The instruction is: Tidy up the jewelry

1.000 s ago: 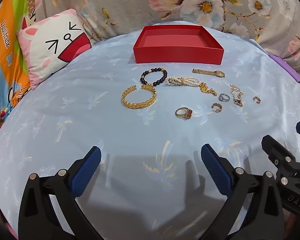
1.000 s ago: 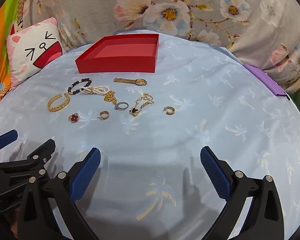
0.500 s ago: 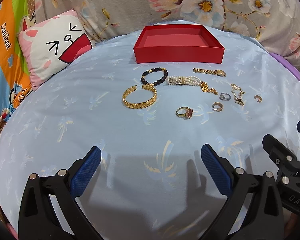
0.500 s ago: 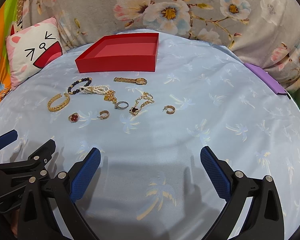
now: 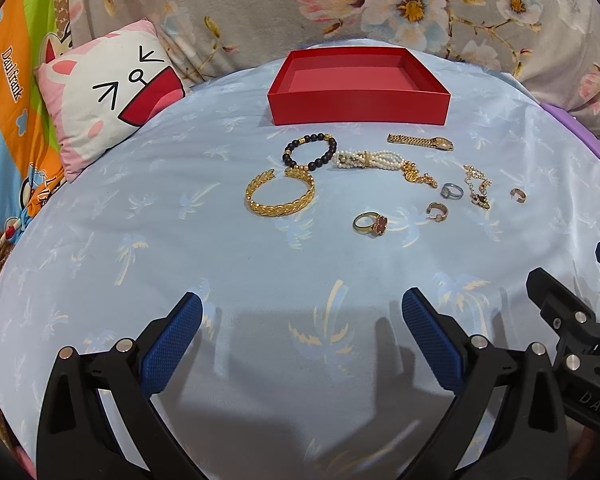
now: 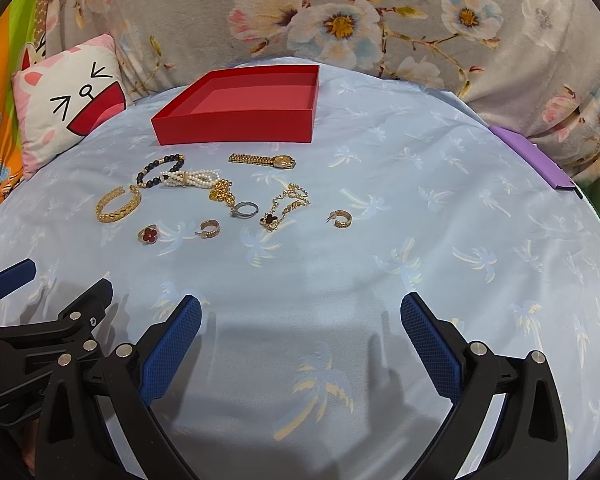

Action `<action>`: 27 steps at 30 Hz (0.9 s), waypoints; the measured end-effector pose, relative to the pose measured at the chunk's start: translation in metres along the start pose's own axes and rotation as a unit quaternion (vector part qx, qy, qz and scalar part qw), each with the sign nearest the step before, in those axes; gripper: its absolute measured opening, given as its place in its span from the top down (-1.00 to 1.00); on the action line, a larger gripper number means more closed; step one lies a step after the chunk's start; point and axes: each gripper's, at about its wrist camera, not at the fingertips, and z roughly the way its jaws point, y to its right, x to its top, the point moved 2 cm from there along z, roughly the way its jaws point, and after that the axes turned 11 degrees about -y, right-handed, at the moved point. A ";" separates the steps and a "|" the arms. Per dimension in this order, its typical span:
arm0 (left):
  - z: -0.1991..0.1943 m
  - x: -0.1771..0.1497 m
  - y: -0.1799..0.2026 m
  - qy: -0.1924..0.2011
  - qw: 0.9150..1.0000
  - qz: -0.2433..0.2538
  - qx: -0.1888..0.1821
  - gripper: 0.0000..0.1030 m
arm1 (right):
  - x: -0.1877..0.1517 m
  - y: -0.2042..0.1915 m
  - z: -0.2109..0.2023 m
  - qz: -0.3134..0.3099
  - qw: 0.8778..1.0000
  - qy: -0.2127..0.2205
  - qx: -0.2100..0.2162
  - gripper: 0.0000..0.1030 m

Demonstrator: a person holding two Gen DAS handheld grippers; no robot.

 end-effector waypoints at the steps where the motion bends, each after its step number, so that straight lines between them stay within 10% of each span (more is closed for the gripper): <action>1: 0.000 0.000 -0.001 -0.001 1.000 0.000 0.000 -0.89 | 0.000 -0.001 0.000 0.000 1.000 0.000 0.000 -0.90; 27: 0.003 -0.003 0.001 -0.002 1.000 0.001 0.002 -0.88 | -0.002 -0.002 0.002 -0.001 1.000 -0.004 0.000 -0.90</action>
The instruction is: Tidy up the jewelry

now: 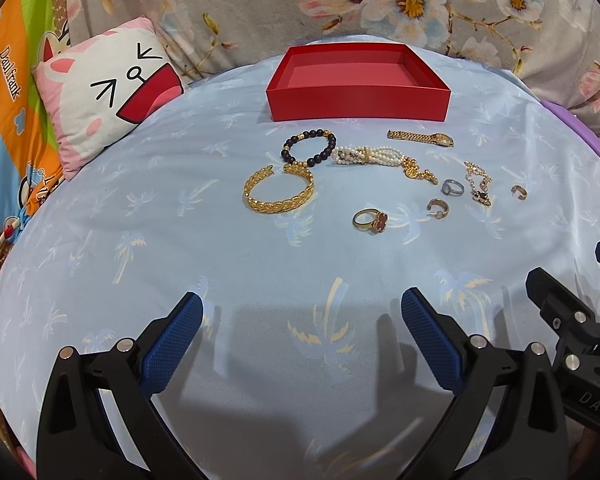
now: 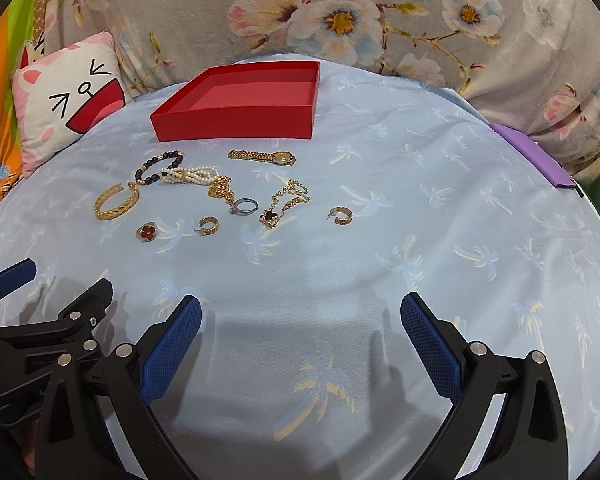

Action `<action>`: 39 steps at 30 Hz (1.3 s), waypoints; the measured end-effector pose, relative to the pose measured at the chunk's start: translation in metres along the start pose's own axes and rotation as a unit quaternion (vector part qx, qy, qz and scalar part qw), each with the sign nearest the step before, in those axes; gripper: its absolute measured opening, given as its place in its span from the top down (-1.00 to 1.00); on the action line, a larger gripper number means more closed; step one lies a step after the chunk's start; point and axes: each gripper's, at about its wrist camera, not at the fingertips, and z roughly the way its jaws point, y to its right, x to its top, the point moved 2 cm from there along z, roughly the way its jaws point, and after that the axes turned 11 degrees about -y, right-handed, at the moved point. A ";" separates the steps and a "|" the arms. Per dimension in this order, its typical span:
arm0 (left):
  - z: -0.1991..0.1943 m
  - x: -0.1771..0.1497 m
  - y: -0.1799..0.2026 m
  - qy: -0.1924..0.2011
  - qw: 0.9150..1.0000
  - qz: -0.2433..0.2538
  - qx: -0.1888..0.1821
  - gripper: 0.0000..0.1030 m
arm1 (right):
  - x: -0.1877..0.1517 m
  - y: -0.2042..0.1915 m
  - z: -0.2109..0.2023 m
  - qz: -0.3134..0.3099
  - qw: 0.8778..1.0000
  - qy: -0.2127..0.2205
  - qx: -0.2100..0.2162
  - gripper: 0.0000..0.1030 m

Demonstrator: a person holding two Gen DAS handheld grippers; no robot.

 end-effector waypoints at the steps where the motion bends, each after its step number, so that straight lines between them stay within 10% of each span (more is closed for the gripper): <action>1: 0.000 -0.001 -0.001 0.000 1.000 0.000 0.000 -0.88 | 0.000 0.000 0.000 0.000 1.000 0.000 0.000 -0.90; 39: 0.002 -0.004 0.003 0.001 1.000 -0.003 -0.013 -0.87 | -0.006 0.001 0.005 0.001 1.000 -0.003 0.005 -0.90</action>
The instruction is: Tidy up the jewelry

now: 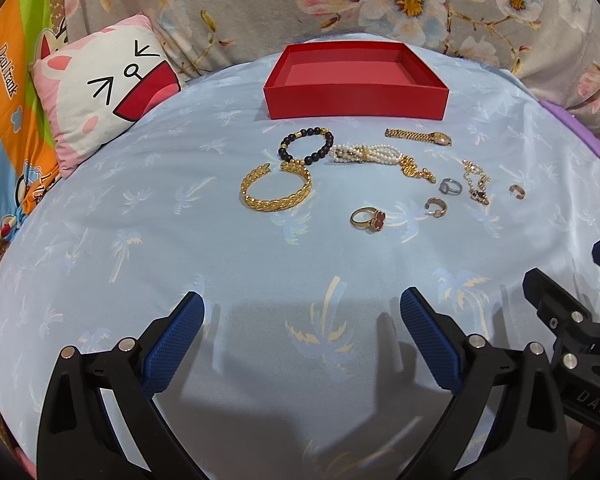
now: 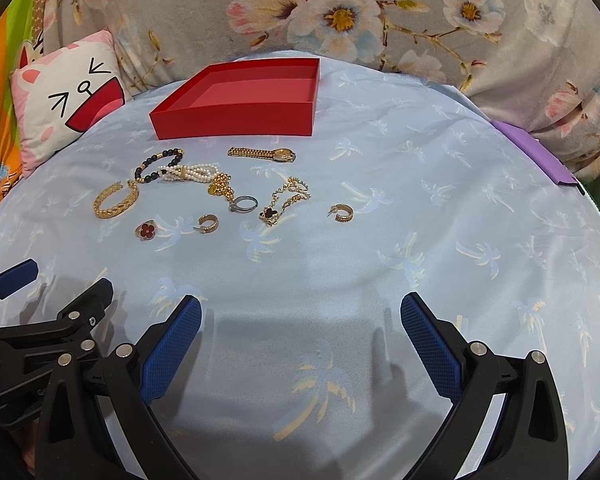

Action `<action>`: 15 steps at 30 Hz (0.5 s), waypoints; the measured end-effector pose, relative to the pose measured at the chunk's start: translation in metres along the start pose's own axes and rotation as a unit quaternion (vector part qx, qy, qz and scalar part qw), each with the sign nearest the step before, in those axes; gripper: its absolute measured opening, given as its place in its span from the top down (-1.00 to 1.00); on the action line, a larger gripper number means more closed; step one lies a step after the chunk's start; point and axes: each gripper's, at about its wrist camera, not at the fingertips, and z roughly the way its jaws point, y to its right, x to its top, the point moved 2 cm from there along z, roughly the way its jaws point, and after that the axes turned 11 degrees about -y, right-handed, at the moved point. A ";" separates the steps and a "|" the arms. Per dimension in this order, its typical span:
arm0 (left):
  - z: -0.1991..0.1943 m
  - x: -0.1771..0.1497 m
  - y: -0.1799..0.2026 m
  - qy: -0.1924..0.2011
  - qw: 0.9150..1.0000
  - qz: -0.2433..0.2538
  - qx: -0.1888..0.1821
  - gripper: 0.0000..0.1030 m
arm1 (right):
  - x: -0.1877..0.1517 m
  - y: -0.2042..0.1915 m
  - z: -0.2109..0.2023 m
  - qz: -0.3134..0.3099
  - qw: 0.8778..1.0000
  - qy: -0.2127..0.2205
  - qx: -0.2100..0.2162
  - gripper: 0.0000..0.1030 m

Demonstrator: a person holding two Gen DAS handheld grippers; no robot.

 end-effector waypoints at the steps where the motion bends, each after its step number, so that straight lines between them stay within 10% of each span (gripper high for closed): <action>1: -0.001 -0.002 -0.004 0.004 1.000 -0.008 -0.018 -0.87 | -0.001 0.001 0.000 0.002 1.000 0.001 0.003 -0.90; 15: 0.021 0.063 -0.040 -0.012 0.998 -0.024 -0.059 -0.87 | 0.003 0.004 0.002 0.008 1.000 -0.016 0.020 -0.90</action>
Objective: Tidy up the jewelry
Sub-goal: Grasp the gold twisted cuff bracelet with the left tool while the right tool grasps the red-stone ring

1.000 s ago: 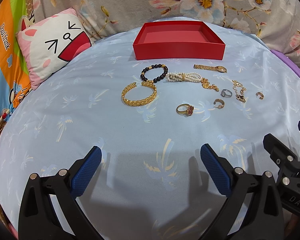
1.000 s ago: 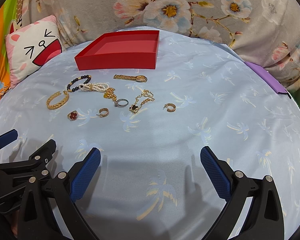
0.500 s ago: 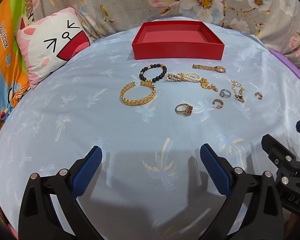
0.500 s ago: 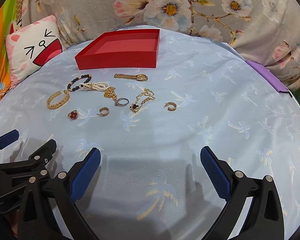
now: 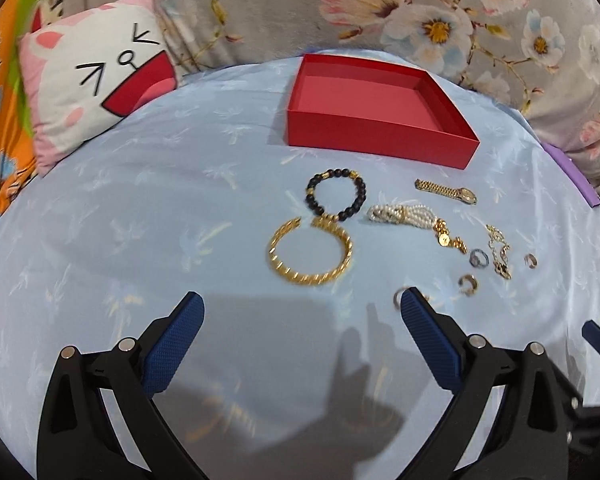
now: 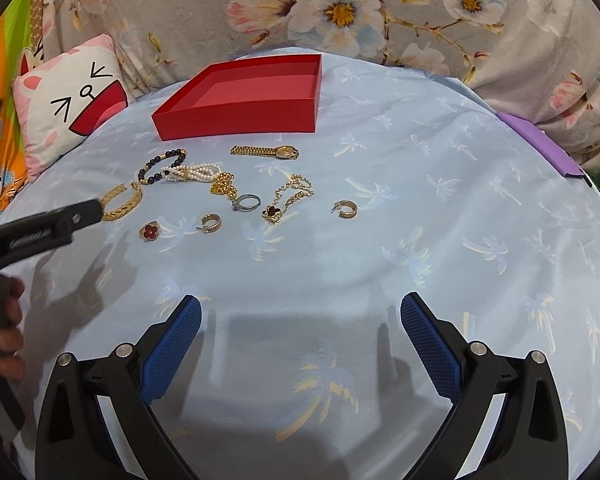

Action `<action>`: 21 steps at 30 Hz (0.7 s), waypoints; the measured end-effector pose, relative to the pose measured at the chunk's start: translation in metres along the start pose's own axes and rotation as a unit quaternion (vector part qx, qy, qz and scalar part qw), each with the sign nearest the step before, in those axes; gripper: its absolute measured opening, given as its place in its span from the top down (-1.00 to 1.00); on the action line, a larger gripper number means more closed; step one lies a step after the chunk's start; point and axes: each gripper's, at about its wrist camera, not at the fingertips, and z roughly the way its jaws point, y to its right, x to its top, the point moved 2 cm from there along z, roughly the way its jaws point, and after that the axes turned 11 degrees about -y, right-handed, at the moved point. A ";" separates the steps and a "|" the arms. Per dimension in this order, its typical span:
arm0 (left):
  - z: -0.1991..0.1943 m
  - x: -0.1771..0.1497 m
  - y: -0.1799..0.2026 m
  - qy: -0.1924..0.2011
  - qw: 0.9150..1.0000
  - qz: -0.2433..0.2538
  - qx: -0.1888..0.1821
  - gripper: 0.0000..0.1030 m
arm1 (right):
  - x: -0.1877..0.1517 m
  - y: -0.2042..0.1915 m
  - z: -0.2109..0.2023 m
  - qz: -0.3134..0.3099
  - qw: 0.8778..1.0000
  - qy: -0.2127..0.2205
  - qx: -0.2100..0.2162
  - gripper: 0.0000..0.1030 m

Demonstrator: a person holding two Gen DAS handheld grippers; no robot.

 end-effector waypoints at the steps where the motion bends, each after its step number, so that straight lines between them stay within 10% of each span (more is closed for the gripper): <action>1: 0.004 0.005 0.001 -0.001 1.000 0.003 0.005 -0.87 | 0.000 0.001 0.001 0.002 1.000 -0.002 0.001 -0.90; 21: 0.035 0.022 0.001 -0.026 0.999 0.002 -0.032 -0.01 | 0.005 -0.006 0.009 -0.010 1.000 -0.021 0.009 -0.90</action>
